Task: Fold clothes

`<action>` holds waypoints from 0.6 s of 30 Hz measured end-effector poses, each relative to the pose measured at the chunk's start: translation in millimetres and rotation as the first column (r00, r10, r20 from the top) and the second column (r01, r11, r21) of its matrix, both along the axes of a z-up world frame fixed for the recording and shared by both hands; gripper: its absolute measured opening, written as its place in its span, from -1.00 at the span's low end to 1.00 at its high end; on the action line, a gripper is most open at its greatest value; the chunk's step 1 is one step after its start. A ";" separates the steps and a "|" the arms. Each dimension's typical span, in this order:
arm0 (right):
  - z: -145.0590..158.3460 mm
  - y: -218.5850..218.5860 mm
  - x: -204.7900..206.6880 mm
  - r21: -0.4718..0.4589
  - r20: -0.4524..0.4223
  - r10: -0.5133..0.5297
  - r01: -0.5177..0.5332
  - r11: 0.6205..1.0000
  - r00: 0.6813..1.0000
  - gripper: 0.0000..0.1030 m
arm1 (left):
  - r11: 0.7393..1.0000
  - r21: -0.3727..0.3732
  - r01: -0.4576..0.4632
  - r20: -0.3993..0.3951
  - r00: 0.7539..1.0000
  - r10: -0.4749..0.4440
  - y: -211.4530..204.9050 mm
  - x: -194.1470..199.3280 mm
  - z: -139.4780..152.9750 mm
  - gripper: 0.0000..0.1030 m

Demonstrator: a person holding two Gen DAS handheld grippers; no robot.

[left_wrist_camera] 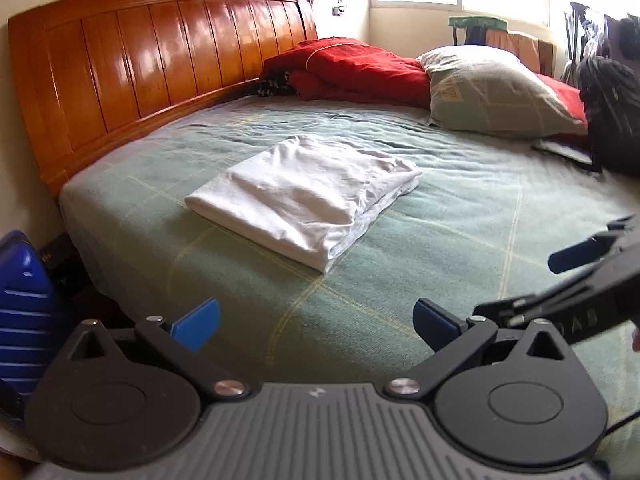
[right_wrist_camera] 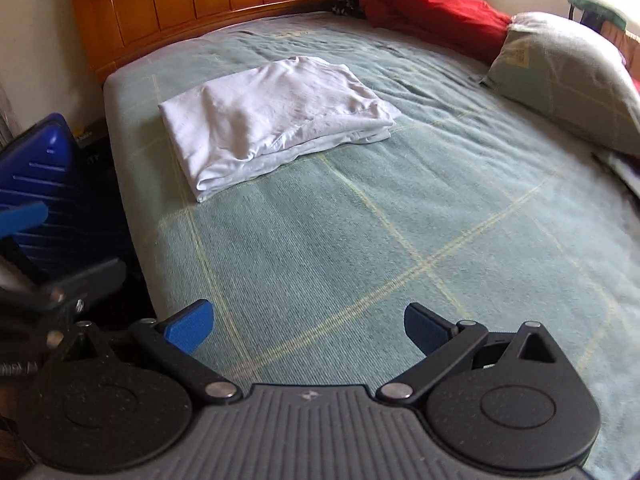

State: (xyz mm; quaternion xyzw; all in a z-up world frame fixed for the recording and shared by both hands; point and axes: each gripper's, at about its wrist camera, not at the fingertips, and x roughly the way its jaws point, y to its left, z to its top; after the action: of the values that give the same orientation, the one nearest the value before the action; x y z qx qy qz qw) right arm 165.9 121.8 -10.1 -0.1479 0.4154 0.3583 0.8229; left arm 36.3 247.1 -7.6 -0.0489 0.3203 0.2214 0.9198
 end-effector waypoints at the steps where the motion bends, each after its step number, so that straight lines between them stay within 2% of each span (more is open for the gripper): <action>1: 2.1 -1.3 -2.3 -0.003 0.009 -0.001 0.001 1.000 1.000 1.00 | 1.000 -0.009 -0.008 0.000 1.000 0.008 1.9 -0.2 0.8 0.99; 6: 12.7 -10.1 -12.7 -0.005 0.042 -0.004 0.004 1.000 0.999 1.00 | 0.999 -0.023 -0.049 0.005 0.999 0.049 5.8 -3.0 4.6 0.99; 11: 21.7 -20.9 -23.1 0.023 0.051 0.005 -0.006 1.000 0.999 1.00 | 0.993 -0.103 -0.052 -0.002 0.999 0.052 11.6 -1.0 5.2 0.99; 18: 28.6 -31.4 -31.9 0.053 0.061 0.014 -0.017 0.998 0.998 1.00 | 0.992 -0.120 -0.042 -0.019 0.999 0.040 3.9 4.4 5.7 0.99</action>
State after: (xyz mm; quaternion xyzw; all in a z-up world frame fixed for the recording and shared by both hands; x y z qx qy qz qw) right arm 134.0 90.3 18.6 -0.1399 0.3793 0.3709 0.8360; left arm 40.7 251.0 -1.9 -0.1089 0.3398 0.2210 0.9077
